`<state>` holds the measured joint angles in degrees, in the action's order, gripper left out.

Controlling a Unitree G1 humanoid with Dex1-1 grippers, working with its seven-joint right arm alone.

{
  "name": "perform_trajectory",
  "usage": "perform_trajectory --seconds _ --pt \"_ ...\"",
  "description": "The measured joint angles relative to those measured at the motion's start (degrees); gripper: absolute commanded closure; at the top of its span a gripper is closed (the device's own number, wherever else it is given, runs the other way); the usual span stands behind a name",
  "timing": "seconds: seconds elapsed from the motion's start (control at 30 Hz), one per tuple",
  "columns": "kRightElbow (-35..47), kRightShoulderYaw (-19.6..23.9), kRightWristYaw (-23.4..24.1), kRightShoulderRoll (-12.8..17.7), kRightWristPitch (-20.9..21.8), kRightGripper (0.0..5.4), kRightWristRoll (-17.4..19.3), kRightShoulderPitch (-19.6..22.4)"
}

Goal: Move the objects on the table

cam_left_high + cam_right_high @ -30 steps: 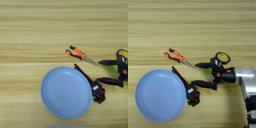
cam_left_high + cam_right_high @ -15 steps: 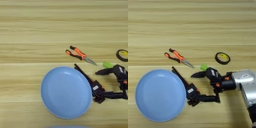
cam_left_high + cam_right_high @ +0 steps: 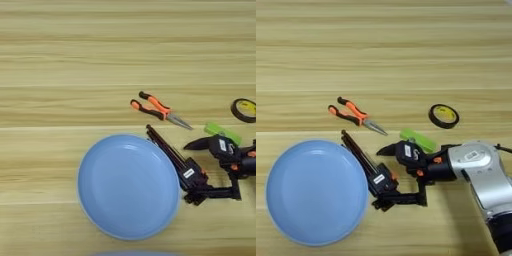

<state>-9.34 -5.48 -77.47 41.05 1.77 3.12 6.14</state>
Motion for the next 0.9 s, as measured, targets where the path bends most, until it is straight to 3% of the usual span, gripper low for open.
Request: perform_trajectory --seconds 0.4,0.9 --pt "-3.0 -2.4 5.2 -0.7 -1.5 0.03 -2.5 3.9" --pt "-12.3 -1.7 11.5 -6.4 -6.5 0.03 -2.5 11.1"
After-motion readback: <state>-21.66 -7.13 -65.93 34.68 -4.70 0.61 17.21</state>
